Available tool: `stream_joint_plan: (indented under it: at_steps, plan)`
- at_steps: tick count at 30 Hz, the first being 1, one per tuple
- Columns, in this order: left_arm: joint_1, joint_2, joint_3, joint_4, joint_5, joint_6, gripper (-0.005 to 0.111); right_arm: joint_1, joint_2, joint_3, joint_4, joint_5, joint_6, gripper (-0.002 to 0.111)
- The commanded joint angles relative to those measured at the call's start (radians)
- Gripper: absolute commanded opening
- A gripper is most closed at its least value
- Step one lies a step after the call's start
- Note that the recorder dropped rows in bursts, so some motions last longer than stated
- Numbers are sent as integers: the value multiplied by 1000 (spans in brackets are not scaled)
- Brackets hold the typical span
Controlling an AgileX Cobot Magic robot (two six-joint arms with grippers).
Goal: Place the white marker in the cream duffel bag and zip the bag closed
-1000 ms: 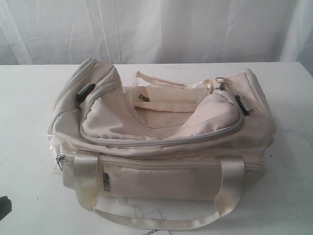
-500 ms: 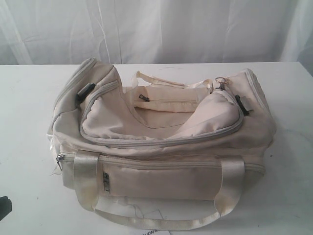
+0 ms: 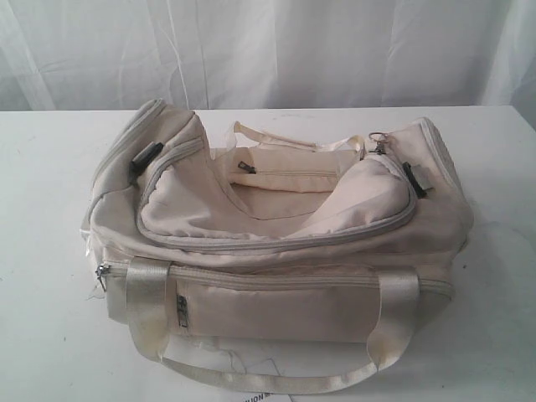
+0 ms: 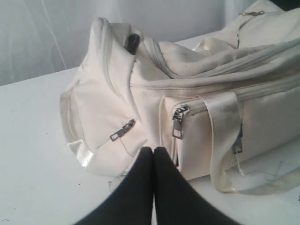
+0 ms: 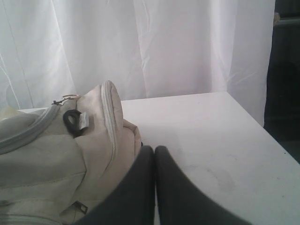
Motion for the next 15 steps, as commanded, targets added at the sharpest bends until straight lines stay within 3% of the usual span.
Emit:
stream_joint_plan:
  at_steps: [1,15]
  plan:
    - [51,-10,4,-8,-5,-5,0,-2,-6,5,-3,6,-4,0]
    - [201,-10,4,-8,-5,-5,0,-2,-6,5,-1,6,-4,0]
